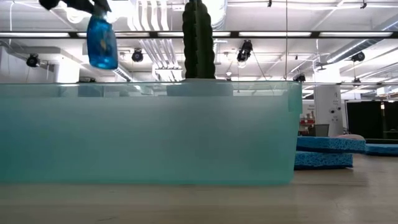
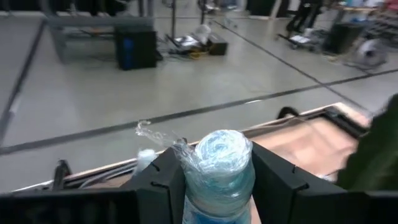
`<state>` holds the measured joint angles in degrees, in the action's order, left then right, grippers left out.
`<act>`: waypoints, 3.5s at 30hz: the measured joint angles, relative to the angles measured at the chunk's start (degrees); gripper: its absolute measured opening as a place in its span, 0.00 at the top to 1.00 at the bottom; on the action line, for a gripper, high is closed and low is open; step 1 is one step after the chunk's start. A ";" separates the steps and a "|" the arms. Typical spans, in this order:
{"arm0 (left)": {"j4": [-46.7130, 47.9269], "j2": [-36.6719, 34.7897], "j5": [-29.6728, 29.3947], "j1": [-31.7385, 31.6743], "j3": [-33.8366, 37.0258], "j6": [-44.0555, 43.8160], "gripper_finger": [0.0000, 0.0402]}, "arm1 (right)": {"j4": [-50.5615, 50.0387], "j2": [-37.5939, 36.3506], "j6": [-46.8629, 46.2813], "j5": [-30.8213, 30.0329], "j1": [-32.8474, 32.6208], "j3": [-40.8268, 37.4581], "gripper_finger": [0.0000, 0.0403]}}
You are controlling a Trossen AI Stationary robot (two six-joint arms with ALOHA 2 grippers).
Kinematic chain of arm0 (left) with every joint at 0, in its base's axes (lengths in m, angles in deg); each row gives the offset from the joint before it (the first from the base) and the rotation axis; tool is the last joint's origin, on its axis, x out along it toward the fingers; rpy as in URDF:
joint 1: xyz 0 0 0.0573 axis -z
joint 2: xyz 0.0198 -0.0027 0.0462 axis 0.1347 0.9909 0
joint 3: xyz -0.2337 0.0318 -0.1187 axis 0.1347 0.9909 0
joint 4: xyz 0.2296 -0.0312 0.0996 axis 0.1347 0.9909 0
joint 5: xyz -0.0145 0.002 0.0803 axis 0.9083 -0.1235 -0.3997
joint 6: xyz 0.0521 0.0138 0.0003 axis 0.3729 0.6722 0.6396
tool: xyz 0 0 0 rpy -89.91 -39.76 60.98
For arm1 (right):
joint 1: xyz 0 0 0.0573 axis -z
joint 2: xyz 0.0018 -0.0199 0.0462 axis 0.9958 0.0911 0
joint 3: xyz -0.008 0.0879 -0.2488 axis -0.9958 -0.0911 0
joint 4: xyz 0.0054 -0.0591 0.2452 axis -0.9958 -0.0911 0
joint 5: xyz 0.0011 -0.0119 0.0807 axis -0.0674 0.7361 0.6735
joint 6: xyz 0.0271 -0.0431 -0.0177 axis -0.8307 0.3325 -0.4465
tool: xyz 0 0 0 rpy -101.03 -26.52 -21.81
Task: Pick & Place Kitchen Sink Supplies
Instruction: Put the blue dishwashing liquid into the left transparent bin
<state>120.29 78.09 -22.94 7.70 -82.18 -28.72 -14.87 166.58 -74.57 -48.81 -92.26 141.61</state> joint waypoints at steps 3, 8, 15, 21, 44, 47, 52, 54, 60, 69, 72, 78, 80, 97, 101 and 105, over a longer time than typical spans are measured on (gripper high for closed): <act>-0.12 0.99 -0.91 -0.22 4.89 -5.15 0.65 | -1.93 -2.13 2.15 -0.59 0.75 0.00 0.29; -1.36 2.98 -2.00 -0.69 12.00 -12.58 0.68 | -5.32 -4.15 4.03 -1.17 2.06 0.00 0.30; -7.13 5.78 -6.91 -2.90 19.14 -16.59 0.64 | -7.77 -4.69 4.28 -1.20 3.37 -0.02 0.33; -16.44 8.28 -3.40 -5.75 24.59 -15.44 0.67 | -8.45 -4.23 5.42 -1.20 4.16 -0.04 0.36; -35.20 20.12 -0.04 -7.87 28.87 -5.46 0.62 | -11.97 -4.64 5.93 -1.05 4.55 -0.04 0.39; -35.95 20.91 0.87 -7.95 28.87 -6.67 0.60 | -11.97 -4.64 5.92 -1.01 4.55 -0.04 0.40; -36.00 21.17 2.93 -7.96 28.87 -8.58 0.55 | -11.97 -4.64 5.88 -0.92 4.50 -0.04 0.40; -35.96 20.59 3.46 -7.96 28.87 -9.12 0.53 | -11.97 -4.64 5.73 -0.81 4.50 -0.04 0.39; -35.81 16.94 3.52 -7.89 27.96 -6.39 0.48 | -11.97 -4.64 5.74 -0.32 4.39 -0.04 0.38; -35.93 10.00 12.53 -7.89 22.95 -0.72 0.48 | -11.97 -4.75 6.90 1.00 4.37 -0.04 0.40; -35.92 8.54 23.66 -7.82 21.53 -0.69 0.49 | -13.25 -4.85 7.85 1.00 4.37 -0.04 0.39; -34.05 8.52 49.57 -6.75 21.06 -12.56 0.49 | -17.55 -4.86 10.29 1.00 4.37 -0.04 0.39; -33.23 8.63 53.58 -5.08 21.07 -16.85 0.50 | -18.47 -4.86 10.44 1.00 4.39 -0.04 0.40; -24.03 9.00 67.22 11.32 21.11 -43.76 0.60 | -24.70 -5.11 12.08 1.16 4.37 -0.03 0.41; -26.90 9.06 70.38 16.43 21.13 -53.23 0.62 | -24.89 -5.17 13.16 0.98 4.39 -0.02 0.42; -26.66 10.26 73.90 20.02 21.13 -59.38 0.62 | -24.89 -5.19 14.88 0.94 4.39 -0.04 0.42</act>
<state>93.63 88.35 50.96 27.71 -61.05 -88.10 -39.76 161.39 -59.69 -47.87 -87.86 141.56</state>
